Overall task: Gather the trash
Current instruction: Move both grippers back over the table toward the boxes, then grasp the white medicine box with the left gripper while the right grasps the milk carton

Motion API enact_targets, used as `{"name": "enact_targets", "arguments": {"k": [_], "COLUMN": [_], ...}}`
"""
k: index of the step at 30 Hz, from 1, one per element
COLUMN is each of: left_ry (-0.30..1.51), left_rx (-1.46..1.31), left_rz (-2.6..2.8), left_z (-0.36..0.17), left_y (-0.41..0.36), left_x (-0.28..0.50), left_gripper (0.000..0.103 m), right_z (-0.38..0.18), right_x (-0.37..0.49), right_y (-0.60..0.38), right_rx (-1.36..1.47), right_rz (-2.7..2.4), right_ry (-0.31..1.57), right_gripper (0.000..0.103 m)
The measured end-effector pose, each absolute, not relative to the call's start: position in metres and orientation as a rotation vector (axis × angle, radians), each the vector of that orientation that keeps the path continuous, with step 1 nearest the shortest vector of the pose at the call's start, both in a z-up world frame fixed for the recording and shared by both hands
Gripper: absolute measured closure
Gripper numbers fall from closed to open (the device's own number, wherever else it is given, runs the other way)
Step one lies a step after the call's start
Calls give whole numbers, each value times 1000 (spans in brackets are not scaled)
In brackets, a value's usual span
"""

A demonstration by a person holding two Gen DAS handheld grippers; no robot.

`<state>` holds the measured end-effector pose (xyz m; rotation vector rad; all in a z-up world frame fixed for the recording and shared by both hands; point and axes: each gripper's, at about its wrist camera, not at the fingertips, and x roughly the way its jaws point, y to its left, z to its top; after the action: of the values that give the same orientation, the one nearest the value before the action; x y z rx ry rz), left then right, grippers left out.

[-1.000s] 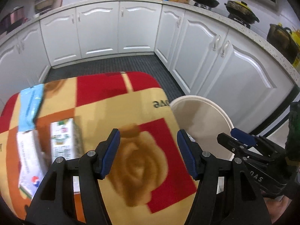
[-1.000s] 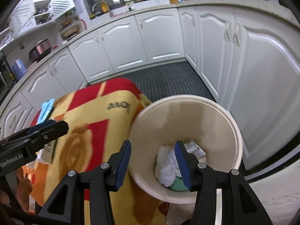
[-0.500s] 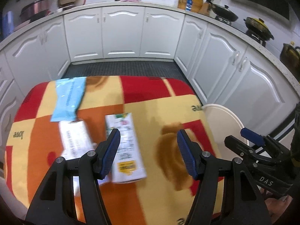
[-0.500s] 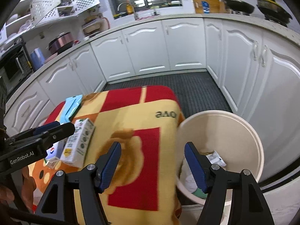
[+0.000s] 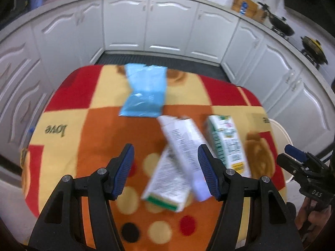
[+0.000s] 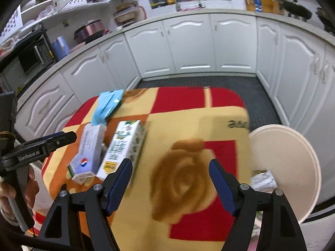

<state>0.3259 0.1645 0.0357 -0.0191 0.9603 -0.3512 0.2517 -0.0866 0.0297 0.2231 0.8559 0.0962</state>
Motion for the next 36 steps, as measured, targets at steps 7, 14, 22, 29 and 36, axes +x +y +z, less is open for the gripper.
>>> {"name": "enact_targets", "arguments": {"k": [7, 14, 22, 29, 36], "left_ry": [983, 1014, 1039, 1053, 1077], "left_rx": [-10, -75, -106, -67, -51], "left_rz": [-317, -345, -369, -409, -359], "left_z": [24, 22, 21, 19, 13], "left_y": [188, 189, 180, 155, 132], "left_x": [327, 337, 348, 343, 346], "left_gripper": [41, 41, 41, 41, 41], "right_z": [14, 2, -17, -9, -14], "right_x": [285, 314, 329, 304, 293], "right_y": [-43, -17, -19, -55, -86], "right_rx": [214, 205, 204, 168, 292], "right_rz": [164, 182, 228, 120, 110], "right_ry": [915, 962, 1012, 982, 985], "right_gripper": [29, 29, 45, 45, 45]}}
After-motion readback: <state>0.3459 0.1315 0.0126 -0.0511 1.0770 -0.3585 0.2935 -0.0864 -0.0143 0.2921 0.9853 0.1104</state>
